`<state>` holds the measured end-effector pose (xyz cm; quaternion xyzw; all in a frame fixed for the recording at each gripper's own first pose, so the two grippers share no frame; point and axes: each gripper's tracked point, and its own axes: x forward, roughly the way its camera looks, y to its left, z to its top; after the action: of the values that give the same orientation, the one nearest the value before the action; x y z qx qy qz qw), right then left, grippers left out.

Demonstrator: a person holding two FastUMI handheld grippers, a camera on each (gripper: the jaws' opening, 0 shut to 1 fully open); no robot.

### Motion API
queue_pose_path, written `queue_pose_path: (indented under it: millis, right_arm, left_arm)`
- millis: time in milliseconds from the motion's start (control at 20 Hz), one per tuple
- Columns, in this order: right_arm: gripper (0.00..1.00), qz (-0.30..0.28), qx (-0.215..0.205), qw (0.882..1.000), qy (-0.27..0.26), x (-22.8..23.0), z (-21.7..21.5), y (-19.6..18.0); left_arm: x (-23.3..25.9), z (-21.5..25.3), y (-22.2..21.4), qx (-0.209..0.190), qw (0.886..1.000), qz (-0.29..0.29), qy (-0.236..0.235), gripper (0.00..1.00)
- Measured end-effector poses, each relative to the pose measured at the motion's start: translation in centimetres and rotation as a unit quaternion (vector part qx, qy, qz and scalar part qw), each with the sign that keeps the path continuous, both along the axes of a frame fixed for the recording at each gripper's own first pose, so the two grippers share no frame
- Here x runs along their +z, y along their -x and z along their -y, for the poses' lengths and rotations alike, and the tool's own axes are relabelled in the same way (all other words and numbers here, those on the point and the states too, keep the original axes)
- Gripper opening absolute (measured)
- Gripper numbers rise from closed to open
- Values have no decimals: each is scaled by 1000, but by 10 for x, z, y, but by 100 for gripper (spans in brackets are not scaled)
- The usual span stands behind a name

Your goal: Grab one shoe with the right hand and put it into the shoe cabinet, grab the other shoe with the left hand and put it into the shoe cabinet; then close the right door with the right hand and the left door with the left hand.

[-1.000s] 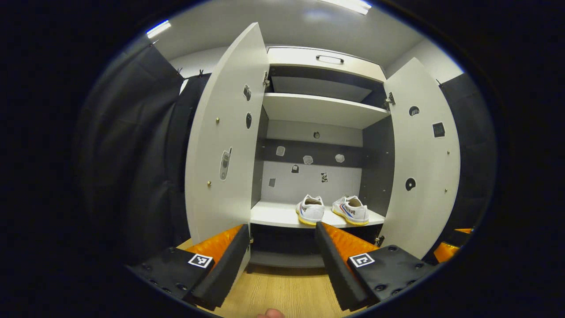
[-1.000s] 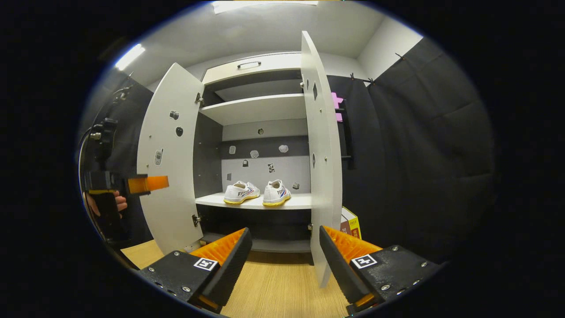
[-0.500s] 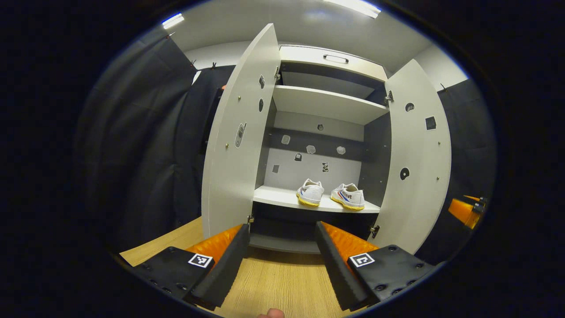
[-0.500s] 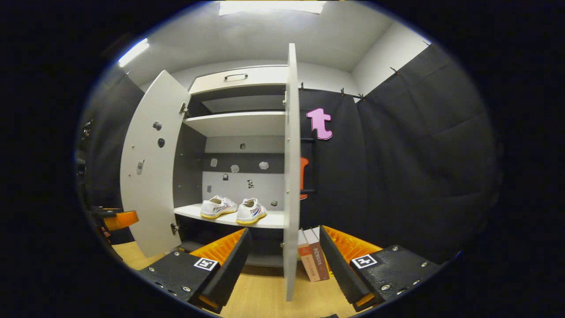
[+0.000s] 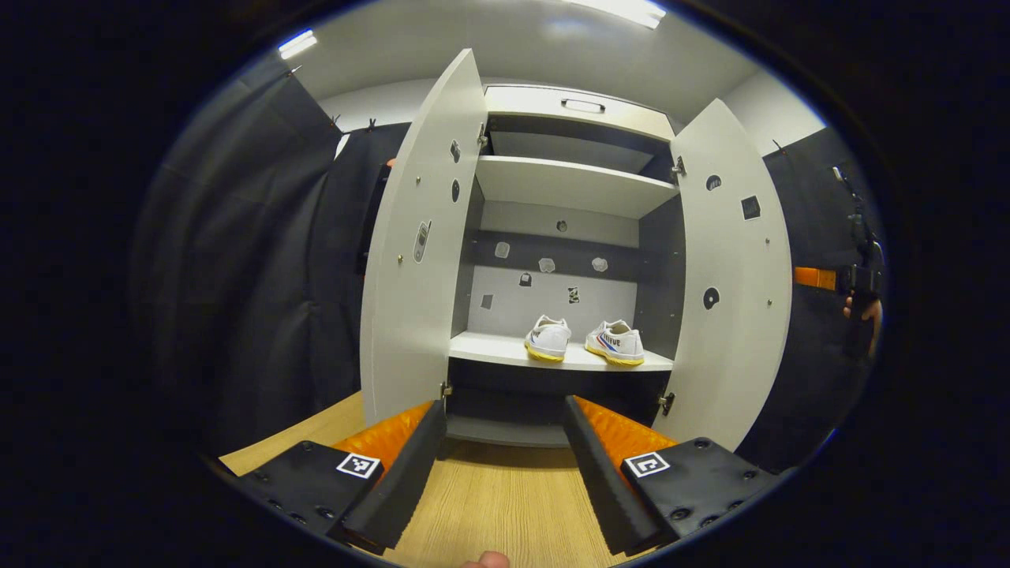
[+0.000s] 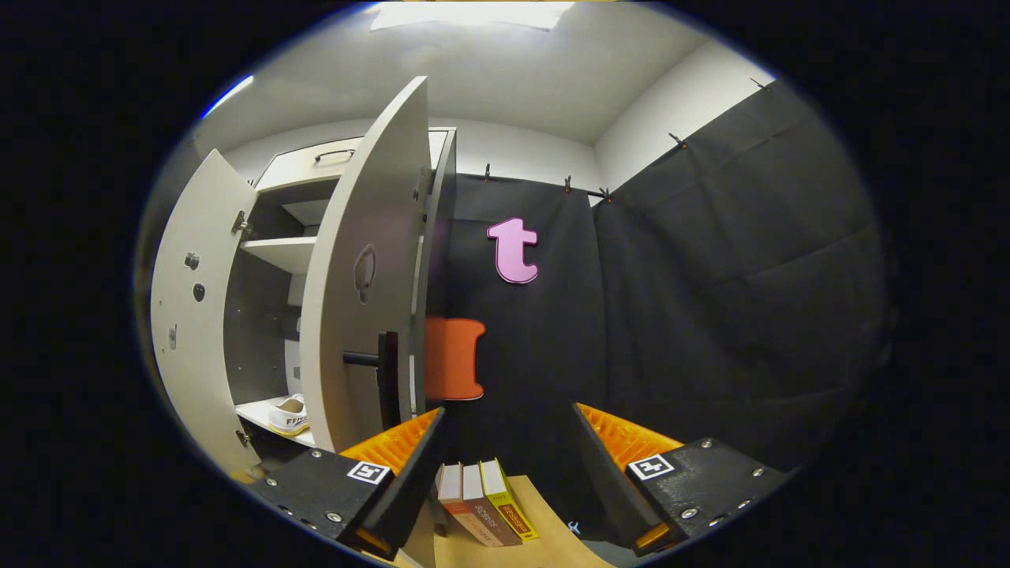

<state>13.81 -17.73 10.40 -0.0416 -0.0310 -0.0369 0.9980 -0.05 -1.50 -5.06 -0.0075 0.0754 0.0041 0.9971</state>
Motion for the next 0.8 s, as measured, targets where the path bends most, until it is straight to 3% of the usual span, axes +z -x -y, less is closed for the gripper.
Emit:
queue_pose_path:
  millis: [200, 250, 350, 800]
  right_arm:
    - [98, 9, 9, 1000, 12, 4, -13, -10]
    - [89, 15, 10, 1000, 23, 7, -17, -9]
    - [88, 16, 19, 999, 32, 7, -27, -8]
    - [87, 7, 108, 994, 21, 2, -113, 1]
  left_arm:
    - [-7, 7, 2, -7, 1000, -9, 1, 97]
    - [-8, 10, 2, -10, 1000, -10, 0, 99]
    - [-7, 15, 1, -15, 1000, -9, 0, 97]
    - [-15, 9, -1, -17, 1000, -18, 3, 97]
